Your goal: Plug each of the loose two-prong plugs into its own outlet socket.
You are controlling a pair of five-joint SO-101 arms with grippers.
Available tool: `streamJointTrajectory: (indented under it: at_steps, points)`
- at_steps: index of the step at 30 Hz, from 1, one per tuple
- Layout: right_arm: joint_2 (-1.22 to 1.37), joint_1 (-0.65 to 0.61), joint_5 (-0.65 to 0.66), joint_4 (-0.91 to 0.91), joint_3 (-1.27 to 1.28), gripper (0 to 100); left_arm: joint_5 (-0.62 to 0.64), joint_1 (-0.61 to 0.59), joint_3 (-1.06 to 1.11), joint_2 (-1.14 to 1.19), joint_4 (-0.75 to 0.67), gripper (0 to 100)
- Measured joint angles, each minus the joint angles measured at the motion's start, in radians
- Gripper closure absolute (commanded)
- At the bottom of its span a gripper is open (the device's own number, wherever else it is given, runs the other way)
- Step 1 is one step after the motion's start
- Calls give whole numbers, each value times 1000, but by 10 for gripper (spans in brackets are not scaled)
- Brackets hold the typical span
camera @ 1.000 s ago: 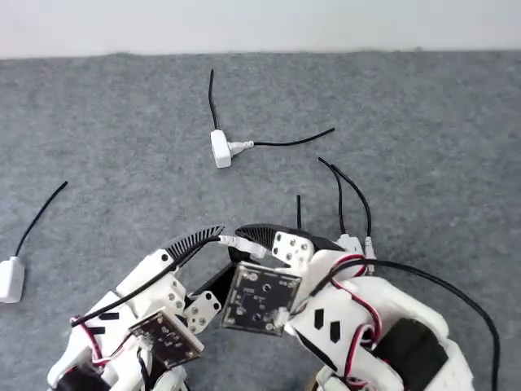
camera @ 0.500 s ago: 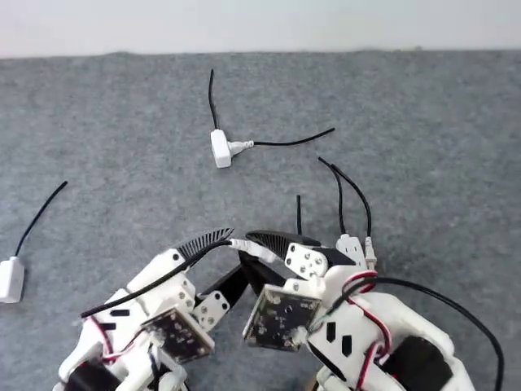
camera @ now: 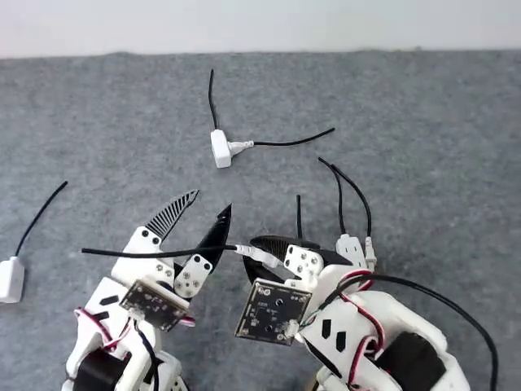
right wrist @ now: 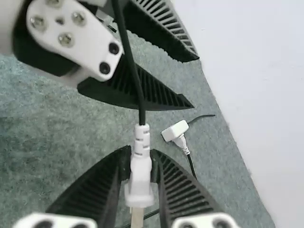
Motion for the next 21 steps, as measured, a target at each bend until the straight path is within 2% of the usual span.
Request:
streamJointTrajectory:
  at_steps: [10, 15, 21]
  points:
    - [2, 2, 0, -61, 110, 989, 8, 115, -100, 0, 169, 838]
    - [5, 0, 2, -63, 124, 989, 12, 141, -103, -2, 172, 838]
    - [14, -6, 3, -63, 147, 989, 11, 117, -89, -2, 138, 838]
